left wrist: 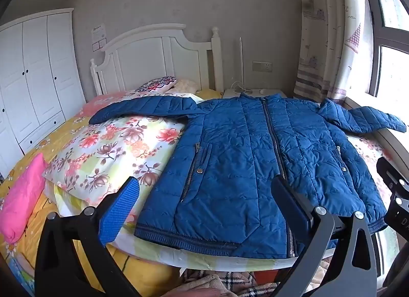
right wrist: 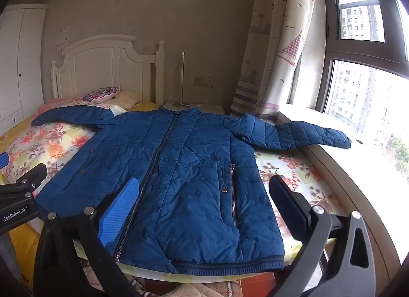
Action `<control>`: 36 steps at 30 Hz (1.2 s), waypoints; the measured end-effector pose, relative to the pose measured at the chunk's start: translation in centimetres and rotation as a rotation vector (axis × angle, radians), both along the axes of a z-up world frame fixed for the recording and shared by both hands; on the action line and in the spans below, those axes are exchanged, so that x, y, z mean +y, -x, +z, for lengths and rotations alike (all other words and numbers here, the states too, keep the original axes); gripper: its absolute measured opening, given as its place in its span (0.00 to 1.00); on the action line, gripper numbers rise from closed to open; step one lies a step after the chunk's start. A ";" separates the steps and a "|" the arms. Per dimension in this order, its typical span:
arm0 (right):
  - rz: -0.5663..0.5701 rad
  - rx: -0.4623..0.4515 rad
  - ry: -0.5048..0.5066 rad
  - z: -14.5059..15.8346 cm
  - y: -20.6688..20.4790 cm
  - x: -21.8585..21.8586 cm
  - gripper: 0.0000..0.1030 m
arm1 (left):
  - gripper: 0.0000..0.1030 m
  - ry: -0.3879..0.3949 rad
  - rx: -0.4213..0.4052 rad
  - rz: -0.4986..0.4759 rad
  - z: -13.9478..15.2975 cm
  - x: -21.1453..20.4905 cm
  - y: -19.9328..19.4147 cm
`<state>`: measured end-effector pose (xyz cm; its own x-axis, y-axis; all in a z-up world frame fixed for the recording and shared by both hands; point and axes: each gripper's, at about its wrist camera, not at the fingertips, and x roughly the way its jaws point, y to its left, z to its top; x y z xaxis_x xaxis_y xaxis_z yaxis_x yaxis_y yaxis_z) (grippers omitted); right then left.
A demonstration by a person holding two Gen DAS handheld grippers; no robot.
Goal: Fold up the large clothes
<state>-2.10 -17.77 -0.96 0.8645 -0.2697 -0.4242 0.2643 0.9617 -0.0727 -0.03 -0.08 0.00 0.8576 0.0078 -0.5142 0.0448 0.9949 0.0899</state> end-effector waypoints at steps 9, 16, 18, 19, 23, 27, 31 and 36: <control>-0.003 0.011 -0.004 -0.1 -0.2 0.0 0.98 | 0.96 0.002 0.003 0.001 0.0 0.0 0.0; 0.012 0.015 -0.010 -0.3 -0.2 0.1 0.98 | 0.96 0.000 0.003 0.002 0.0 0.0 0.0; 0.013 0.016 -0.010 -0.3 -0.3 0.2 0.98 | 0.96 0.000 0.003 0.003 0.0 0.0 0.0; 0.012 0.016 -0.011 -0.3 -0.3 0.1 0.98 | 0.96 0.000 0.002 0.003 0.0 0.0 0.0; 0.013 0.017 -0.014 -0.2 -0.2 0.0 0.98 | 0.96 0.001 0.004 0.003 0.0 0.0 0.0; 0.018 0.022 -0.019 -0.3 -0.2 0.1 0.98 | 0.96 0.002 0.005 0.003 0.0 0.0 0.0; 0.021 0.024 -0.025 -0.3 0.0 0.2 0.98 | 0.96 0.002 0.003 0.003 0.0 0.0 0.0; 0.023 0.025 -0.030 -0.2 -0.1 0.0 0.98 | 0.96 0.002 0.004 0.005 -0.1 0.7 0.0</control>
<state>-2.01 -17.75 -1.21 0.8593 -0.2365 -0.4535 0.2403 0.9694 -0.0500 -0.03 0.59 -0.06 0.8556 0.0106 -0.5175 0.0405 0.9954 0.0874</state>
